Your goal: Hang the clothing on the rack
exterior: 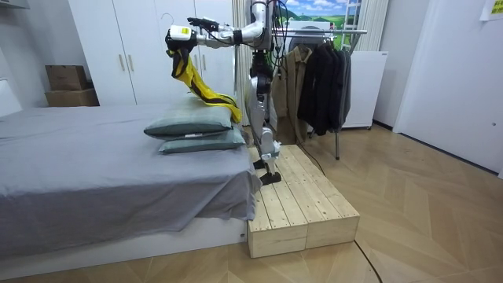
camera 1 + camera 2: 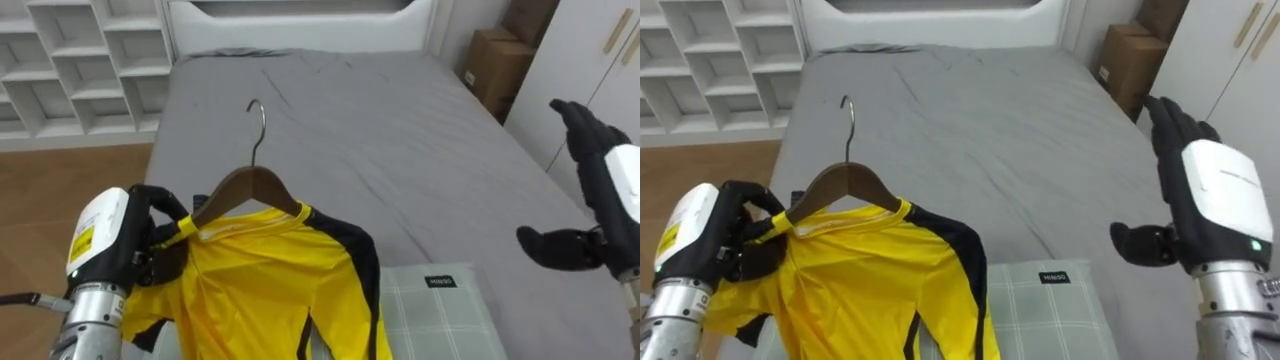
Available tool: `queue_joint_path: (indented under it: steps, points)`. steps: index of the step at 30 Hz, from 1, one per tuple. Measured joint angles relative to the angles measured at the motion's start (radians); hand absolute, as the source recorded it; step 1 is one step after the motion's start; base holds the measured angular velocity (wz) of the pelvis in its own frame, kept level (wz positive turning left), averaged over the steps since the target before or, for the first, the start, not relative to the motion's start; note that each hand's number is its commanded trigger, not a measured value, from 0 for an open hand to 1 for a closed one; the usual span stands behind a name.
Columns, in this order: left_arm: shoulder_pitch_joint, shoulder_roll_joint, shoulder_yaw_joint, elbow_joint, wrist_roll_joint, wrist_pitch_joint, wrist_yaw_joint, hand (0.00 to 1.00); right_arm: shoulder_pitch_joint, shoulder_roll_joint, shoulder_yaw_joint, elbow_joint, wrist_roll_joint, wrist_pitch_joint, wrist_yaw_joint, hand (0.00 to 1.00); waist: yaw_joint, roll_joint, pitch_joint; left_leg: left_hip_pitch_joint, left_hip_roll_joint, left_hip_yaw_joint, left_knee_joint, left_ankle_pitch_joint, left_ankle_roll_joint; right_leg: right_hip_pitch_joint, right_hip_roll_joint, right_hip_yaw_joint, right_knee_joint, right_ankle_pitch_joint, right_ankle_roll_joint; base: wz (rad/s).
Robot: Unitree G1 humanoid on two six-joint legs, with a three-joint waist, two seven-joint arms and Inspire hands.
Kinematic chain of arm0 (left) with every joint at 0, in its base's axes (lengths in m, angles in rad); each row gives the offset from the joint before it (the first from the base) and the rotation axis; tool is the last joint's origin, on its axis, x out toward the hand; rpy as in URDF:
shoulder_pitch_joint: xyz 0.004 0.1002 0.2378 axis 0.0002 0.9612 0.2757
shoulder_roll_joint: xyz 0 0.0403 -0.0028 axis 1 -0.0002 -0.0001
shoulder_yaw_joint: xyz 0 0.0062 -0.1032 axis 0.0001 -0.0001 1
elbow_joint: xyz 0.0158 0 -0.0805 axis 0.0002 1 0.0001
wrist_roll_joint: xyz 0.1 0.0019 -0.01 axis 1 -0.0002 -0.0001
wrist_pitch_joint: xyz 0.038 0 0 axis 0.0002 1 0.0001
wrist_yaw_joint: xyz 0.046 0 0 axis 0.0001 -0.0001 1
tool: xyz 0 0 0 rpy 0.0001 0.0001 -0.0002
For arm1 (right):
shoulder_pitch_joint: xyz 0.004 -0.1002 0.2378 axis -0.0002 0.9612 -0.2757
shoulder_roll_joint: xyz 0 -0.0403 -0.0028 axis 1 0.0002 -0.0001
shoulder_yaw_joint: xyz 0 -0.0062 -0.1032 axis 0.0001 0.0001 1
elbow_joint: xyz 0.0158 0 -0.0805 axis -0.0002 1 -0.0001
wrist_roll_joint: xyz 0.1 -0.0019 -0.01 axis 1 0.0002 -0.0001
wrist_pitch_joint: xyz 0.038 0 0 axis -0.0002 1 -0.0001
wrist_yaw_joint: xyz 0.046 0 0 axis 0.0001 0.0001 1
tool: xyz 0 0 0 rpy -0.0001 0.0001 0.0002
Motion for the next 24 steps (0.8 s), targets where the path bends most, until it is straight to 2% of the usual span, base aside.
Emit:
queue_joint_path:
  steps: [6,14,19,24]
  points:
    - [0.000,0.000,-0.007,0.000,-0.001,0.000,-0.011,1.00,-0.038,-0.021,0.091,-0.001,0.042,0.002,0.082,0.00,0.007,0.001,-0.0001,0.000,0.000,-0.002,0.000,0.000,0.000,0.002,-0.001,-0.012,0.001,0.000,0.000,0.02]
    - [0.000,-0.001,-0.008,-0.023,0.011,0.001,-0.034,1.00,-0.049,-0.021,0.108,-0.001,0.064,0.003,0.173,0.00,0.028,0.006,0.0009,-0.003,0.001,-0.009,-0.004,-0.001,-0.001,0.000,-0.001,-0.026,0.004,0.001,-0.001,0.04]
    - [0.000,-0.001,-0.008,-0.123,0.021,-0.001,-0.037,1.00,-0.061,-0.021,0.111,0.000,0.176,0.003,0.261,0.00,0.040,0.013,0.0014,-0.002,0.000,-0.024,-0.008,-0.001,-0.001,0.001,-0.001,-0.035,0.006,0.001,-0.001,0.06]
    - [0.000,-0.001,-0.008,-0.148,0.033,-0.001,-0.037,1.00,-0.067,-0.021,0.117,0.017,0.299,0.004,0.327,0.00,0.057,0.014,0.0011,-0.003,0.000,-0.027,-0.008,-0.001,-0.001,0.002,-0.003,-0.035,0.005,0.001,-0.001,0.00]
